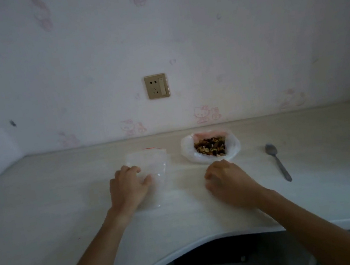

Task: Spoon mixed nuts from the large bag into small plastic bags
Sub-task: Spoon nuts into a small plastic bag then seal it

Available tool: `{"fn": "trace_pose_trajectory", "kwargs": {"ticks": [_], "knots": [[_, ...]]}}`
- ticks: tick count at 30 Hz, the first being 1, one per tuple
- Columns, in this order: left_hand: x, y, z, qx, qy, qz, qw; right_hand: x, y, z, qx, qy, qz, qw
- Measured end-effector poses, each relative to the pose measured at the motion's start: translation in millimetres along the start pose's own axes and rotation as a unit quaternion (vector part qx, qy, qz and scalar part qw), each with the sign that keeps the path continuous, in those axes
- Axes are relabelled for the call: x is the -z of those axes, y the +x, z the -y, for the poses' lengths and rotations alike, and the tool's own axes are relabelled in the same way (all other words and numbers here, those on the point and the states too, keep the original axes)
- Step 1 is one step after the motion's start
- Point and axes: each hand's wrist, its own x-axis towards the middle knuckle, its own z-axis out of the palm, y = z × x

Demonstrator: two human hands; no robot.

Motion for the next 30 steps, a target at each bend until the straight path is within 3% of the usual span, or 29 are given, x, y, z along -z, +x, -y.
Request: {"fn": "trace_pose_trajectory", "kwargs": {"ticks": [3, 11, 15, 17, 22, 26, 28, 30], "knots": [[-7, -8, 7, 0.011, -0.047, -0.027, 0.998, -5, -7, -1, -0.012, 0.044, -0.042, 0.998], [0, -20, 7, 0.037, -0.165, -0.142, 0.975, -1, -9, 5, -0.019, 0.036, -0.031, 0.999], [17, -31, -7, -0.015, -0.183, -0.225, 0.957, 4, -8, 7, -0.045, 0.053, 0.008, 0.998], [28, -35, -20, -0.069, -0.197, -0.265, 0.941, 12, -5, 17, -0.081, 0.143, 0.002, 0.986], [45, -45, -63, -0.194, -0.199, -0.319, 0.906, 44, 12, 54, -0.109, 0.411, -0.056, 0.903], [42, -52, -95, -0.277, -0.184, -0.306, 0.892, 66, 19, 60, -0.161, 0.575, -0.136, 0.791], [41, -57, -107, -0.259, -0.222, -0.26, 0.903, 73, 17, 56, -0.164, 0.6, -0.168, 0.765], [46, -56, -118, -0.161, -0.337, -0.214, 0.903, 79, 11, 51, -0.166, 0.594, -0.188, 0.764]]}}
